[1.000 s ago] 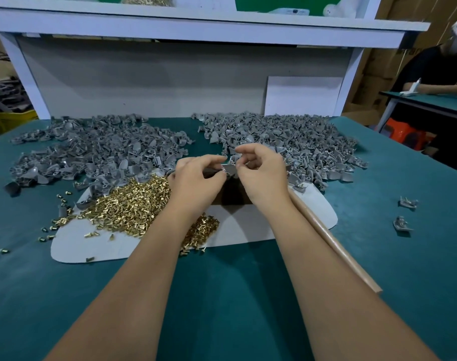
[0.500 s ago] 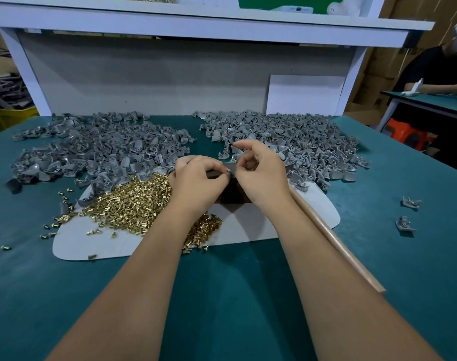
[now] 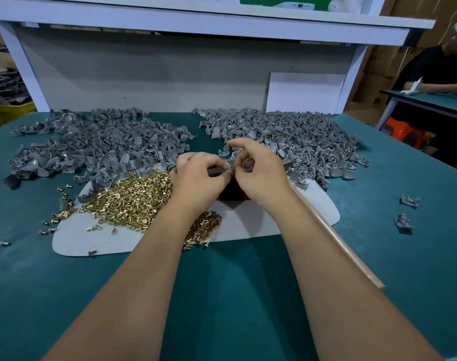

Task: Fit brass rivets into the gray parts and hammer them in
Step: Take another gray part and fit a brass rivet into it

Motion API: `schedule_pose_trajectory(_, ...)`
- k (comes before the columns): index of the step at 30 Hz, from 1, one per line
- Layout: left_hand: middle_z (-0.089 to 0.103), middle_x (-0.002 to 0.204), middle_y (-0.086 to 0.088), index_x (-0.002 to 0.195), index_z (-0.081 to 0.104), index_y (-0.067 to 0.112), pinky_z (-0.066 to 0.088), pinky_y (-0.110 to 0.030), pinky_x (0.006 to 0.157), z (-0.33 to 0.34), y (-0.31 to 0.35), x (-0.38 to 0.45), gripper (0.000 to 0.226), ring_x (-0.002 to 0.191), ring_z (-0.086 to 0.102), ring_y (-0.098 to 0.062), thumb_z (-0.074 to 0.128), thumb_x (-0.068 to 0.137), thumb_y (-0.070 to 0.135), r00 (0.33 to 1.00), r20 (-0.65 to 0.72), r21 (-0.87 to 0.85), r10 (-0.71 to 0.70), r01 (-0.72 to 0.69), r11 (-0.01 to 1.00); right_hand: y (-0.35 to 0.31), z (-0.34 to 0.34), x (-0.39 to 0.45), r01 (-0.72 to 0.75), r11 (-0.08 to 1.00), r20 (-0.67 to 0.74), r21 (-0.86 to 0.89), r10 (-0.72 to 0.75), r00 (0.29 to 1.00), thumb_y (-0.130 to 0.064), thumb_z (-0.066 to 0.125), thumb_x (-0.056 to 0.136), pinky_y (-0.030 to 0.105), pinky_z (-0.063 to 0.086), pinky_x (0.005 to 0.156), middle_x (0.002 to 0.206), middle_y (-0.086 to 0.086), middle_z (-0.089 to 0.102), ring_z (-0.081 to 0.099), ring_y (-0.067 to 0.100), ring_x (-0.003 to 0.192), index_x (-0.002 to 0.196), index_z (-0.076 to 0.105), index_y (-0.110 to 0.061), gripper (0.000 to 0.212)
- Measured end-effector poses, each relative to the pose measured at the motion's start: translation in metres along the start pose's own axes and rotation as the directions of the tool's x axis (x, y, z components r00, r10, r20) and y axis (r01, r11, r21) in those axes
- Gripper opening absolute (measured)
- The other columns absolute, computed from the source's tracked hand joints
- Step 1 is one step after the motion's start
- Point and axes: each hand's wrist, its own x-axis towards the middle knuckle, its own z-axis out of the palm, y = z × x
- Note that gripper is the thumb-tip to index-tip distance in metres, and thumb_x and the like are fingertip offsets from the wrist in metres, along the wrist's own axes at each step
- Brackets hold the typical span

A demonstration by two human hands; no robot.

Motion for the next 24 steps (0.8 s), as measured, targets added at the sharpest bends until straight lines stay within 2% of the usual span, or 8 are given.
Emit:
schedule_pose_trajectory(3,0.063,0.101,0.015,0.066,0.055,0.047,0.026,-0.047,0.111,0.000,0.000,-0.001,0.029,0.127,0.037,-0.019,0.072,0.084,0.032,1.000,-0.005,-0.005,-0.007,0.007,1.000,0.000,-0.004,0.002,0.060,0.995,0.070,-0.081,-0.054,0.996,0.006,0.053,0.080,0.038,0.049,0.082,0.076,-0.012,0.058,0.051,0.015,0.083,0.122,0.058,-0.031,0.056)
schedule_pose_trajectory(5,0.063,0.100,0.013,0.066,0.055,0.048,0.030,-0.048,0.110,0.000,0.000,-0.001,0.028,0.127,0.040,-0.022,0.073,0.082,0.035,1.000,0.002,-0.014,-0.005,0.005,1.000,-0.003,-0.006,0.004,0.143,0.972,0.117,-0.188,-0.122,0.986,0.008,0.052,0.080,0.036,0.043,0.086,0.079,-0.012,0.057,0.046,0.015,0.088,0.125,0.056,-0.033,0.061)
schedule_pose_trajectory(8,0.068,0.098,0.006,0.067,0.056,0.047,0.040,-0.050,0.104,-0.001,0.002,-0.001,0.007,0.120,0.052,-0.028,0.060,0.071,0.043,0.999,0.035,-0.036,0.002,0.000,0.999,-0.010,-0.007,0.006,0.232,0.919,0.153,-0.318,-0.192,0.969,0.011,0.049,0.077,0.028,0.030,0.089,0.083,-0.009,0.056,0.041,0.013,0.087,0.129,0.052,-0.034,0.069)
schedule_pose_trajectory(11,0.070,0.095,0.003,0.066,0.057,0.043,0.044,-0.050,0.101,0.001,0.003,0.000,0.004,0.115,0.058,-0.030,0.056,0.070,0.042,0.999,0.045,-0.066,-0.015,0.018,0.998,-0.014,-0.007,0.008,0.235,0.894,0.174,-0.381,-0.180,0.968,0.007,0.050,0.077,0.033,0.033,0.094,0.087,-0.005,0.059,0.048,0.020,0.092,0.131,0.047,-0.035,0.069)
schedule_pose_trajectory(15,0.070,0.101,0.004,0.073,0.059,0.043,0.043,-0.050,0.101,0.004,-0.001,0.001,0.020,0.116,0.056,-0.029,0.070,0.083,0.029,1.000,0.005,-0.034,-0.021,0.021,0.999,-0.014,-0.005,0.008,0.169,0.919,0.122,-0.355,-0.134,0.983,0.004,0.053,0.076,0.033,0.036,0.091,0.084,-0.006,0.061,0.050,0.020,0.089,0.128,0.049,-0.034,0.064)
schedule_pose_trajectory(17,0.068,0.100,0.008,0.074,0.059,0.043,0.040,-0.051,0.102,0.003,-0.002,0.001,0.024,0.118,0.054,-0.028,0.071,0.085,0.026,1.000,-0.011,-0.026,-0.028,0.028,0.999,-0.011,-0.002,0.004,0.102,0.947,0.077,-0.305,-0.082,0.994,0.002,0.054,0.078,0.038,0.041,0.092,0.084,-0.007,0.061,0.052,0.020,0.091,0.127,0.052,-0.033,0.060)
schedule_pose_trajectory(20,0.064,0.099,0.014,0.075,0.060,0.043,0.037,-0.051,0.104,0.002,-0.001,0.000,0.019,0.121,0.050,-0.026,0.071,0.086,0.031,0.999,-0.004,0.002,-0.046,0.046,0.999,-0.006,0.002,-0.001,0.035,0.979,0.015,-0.200,-0.032,0.999,0.002,0.054,0.082,0.044,0.045,0.089,0.085,-0.008,0.061,0.054,0.021,0.093,0.123,0.057,-0.027,0.050)
schedule_pose_trajectory(24,0.065,0.100,0.013,0.079,0.064,0.038,0.037,-0.052,0.104,0.001,-0.001,0.000,0.011,0.120,0.049,-0.026,0.070,0.086,0.032,0.999,0.014,0.004,-0.051,0.051,0.999,-0.005,0.002,-0.001,0.001,0.989,0.034,-0.148,0.004,0.999,-0.003,0.055,0.083,0.044,0.049,0.085,0.084,-0.009,0.061,0.057,0.019,0.090,0.117,0.060,-0.025,0.041)
